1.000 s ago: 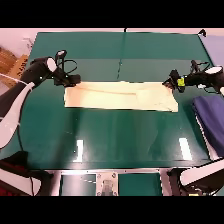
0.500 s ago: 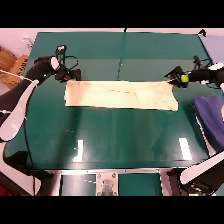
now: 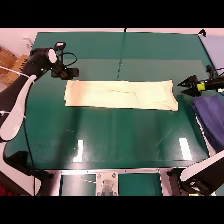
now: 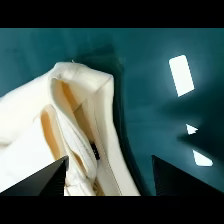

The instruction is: Fold the shirts.

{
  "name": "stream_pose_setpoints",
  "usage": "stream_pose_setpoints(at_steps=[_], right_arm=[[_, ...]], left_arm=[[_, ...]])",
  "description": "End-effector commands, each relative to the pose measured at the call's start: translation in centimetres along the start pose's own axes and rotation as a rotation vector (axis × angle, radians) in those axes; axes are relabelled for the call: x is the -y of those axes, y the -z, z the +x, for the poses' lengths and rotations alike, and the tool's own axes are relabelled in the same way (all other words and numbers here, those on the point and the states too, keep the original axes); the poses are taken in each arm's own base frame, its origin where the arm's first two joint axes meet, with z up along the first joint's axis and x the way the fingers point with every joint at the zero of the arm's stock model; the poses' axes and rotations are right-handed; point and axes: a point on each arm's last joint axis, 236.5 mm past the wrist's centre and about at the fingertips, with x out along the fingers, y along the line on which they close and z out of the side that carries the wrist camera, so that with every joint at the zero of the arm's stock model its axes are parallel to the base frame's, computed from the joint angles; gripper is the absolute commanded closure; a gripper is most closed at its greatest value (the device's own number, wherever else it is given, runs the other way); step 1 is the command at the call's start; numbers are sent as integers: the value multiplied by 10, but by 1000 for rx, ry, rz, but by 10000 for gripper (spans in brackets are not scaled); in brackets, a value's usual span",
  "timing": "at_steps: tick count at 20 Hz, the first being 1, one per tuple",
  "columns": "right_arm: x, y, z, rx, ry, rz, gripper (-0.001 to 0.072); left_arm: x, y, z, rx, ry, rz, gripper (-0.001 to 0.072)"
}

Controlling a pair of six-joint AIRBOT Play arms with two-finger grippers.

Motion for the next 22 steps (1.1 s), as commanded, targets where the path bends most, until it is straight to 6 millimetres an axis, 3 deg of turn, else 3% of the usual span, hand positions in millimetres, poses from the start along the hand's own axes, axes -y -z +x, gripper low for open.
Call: stream_pose_setpoints(at_steps=[1, 3, 7, 8, 9, 11, 14, 16, 19, 22], right_arm=[[4, 16, 33, -93, -29, -37, 115], [-4, 25, 53, -141, -34, -78, 115], [-37, 42, 77, -209, -63, -161, 134], [-41, 44, 80, -219, -65, -169, 284], [-45, 46, 81, -226, -67, -177, 546], [-51, 45, 76, -230, -73, -192, 683], [-73, 37, 53, -210, -77, -241, 694], [-98, 32, 29, -181, -79, -278, 695], [-153, 40, -20, -136, -90, -350, 694], [-213, 66, -63, -104, -139, -420, 694]], left_arm=[[5, 24, -2, -105, 22, -14, 685], [18, 29, -3, -125, 74, -34, 685], [66, 29, -12, -133, 279, -49, 685], [75, 28, -15, -134, 321, -59, 684], [82, 28, -17, -134, 349, -61, 685], [89, 27, -17, -127, 354, -54, 684], [113, 21, -14, -74, 372, -26, 685], [145, 22, -7, -44, 396, 13, 685], [212, 48, 20, -54, 461, 60, 685], [285, 68, 44, -25, 573, 18, 685]])
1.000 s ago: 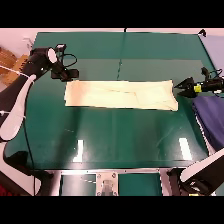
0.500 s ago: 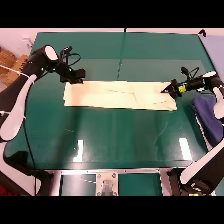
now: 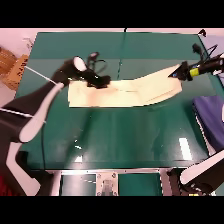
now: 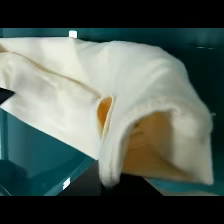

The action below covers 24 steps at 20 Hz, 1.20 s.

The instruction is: Fold the shirts.

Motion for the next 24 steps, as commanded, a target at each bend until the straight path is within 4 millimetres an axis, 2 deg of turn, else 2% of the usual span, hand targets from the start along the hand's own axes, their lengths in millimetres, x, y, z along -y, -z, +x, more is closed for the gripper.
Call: stream_pose_setpoints(at_steps=[1, 3, 6, 10, 12, 14, 15, 17, 19, 21, 24], right_arm=[[-78, 10, -39, 34, -38, -82, 694], [-107, 15, -50, 56, -39, -111, 694], [-137, 23, -48, 51, -50, -138, 694], [-154, 29, -35, 20, -62, -172, 693], [-157, 30, -32, 15, -64, -177, 694], [-160, 30, -30, 14, -66, -167, 694], [-162, 29, -28, 16, -68, -165, 694], [-169, 26, -22, 24, -73, -147, 694], [-186, 21, -7, 41, -85, -139, 694], [-212, 18, 15, 59, -107, -142, 693], [-266, 16, 74, 81, -163, -176, 693]], left_arm=[[63, 8, 58, 83, 130, -45, 685], [82, 11, 80, 125, 174, -89, 685], [96, 18, 102, 147, 213, -156, 685], [96, 23, 107, 127, 228, -191, 685], [96, 28, 98, 53, 244, -138, 685], [92, 25, 73, -38, 281, -43, 685], [86, 21, 54, -87, 295, -5, 685], [60, 5, 11, -155, 278, 54, 685], [21, -14, -38, -186, 207, 80, 685], [-30, -37, -85, -138, 94, 68, 685], [-106, -62, -155, -40, -100, 21, 685]])
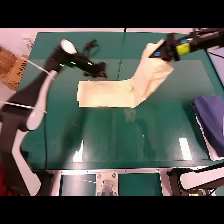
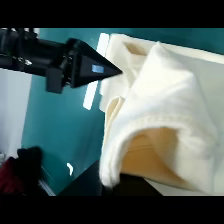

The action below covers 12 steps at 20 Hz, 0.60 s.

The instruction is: Fold the shirts.

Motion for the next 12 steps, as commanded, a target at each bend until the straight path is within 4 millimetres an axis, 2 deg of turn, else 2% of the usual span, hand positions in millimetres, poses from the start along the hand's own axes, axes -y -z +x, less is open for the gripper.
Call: stream_pose_setpoints(at_steps=[1, 3, 6, 7, 8, 9, 10, 12], right_arm=[[-51, -9, 77, 48, -61, -25, 693], [-74, 1, 148, 36, -95, -43, 692], [-93, 22, 267, 89, -131, -9, 690], [-97, 37, 301, 93, -137, 3, 539], [-96, 52, 323, 76, -132, 7, 286], [-92, 63, 333, 48, -125, 9, 198], [-86, 67, 331, 18, -115, 6, 199], [-70, 50, 299, -5, -106, 23, 200]], left_arm=[[-79, -2, -89, 35, -199, -59, 685], [-100, -2, -117, 63, -218, -99, 685], [-124, 8, -135, 43, -231, -120, 685], [-128, 13, -137, 32, -231, -123, 685], [-132, 17, -136, 19, -233, -124, 685], [-134, 21, -134, 6, -229, -122, 685], [-137, 24, -132, -7, -234, -113, 685], [-138, 27, -131, -18, -233, -101, 685]])
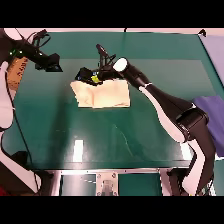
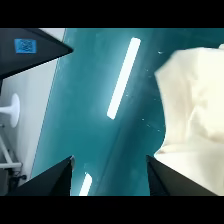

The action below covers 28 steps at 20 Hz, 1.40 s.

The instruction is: Fold the shirts.

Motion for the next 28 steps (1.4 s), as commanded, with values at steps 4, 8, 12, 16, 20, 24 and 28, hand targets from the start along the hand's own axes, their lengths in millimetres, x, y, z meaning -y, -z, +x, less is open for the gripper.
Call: stream_pose_setpoints(at_steps=[4, 8, 12, 16, 20, 24, 28], right_arm=[[67, -50, -107, -17, 82, 73, 200], [170, -46, -194, -94, 269, 195, 199], [241, -14, -200, -108, 336, 360, 199], [263, 24, -164, -142, 347, 433, 198], [231, 28, -115, -142, 233, 423, 200], [173, 0, -96, -74, 28, 376, 680], [126, -53, -144, 7, -60, 254, 695]], left_arm=[[-9, 5, 0, -15, -11, 17, 685], [-12, 4, 0, -10, -21, 16, 685], [-18, 5, -1, -15, -50, 5, 685], [-29, 7, -2, -22, -93, -8, 685], [-28, 7, -2, -22, -93, -8, 685], [-28, 7, -2, -22, -93, -8, 685], [-28, 8, -2, -26, -92, -8, 685]])
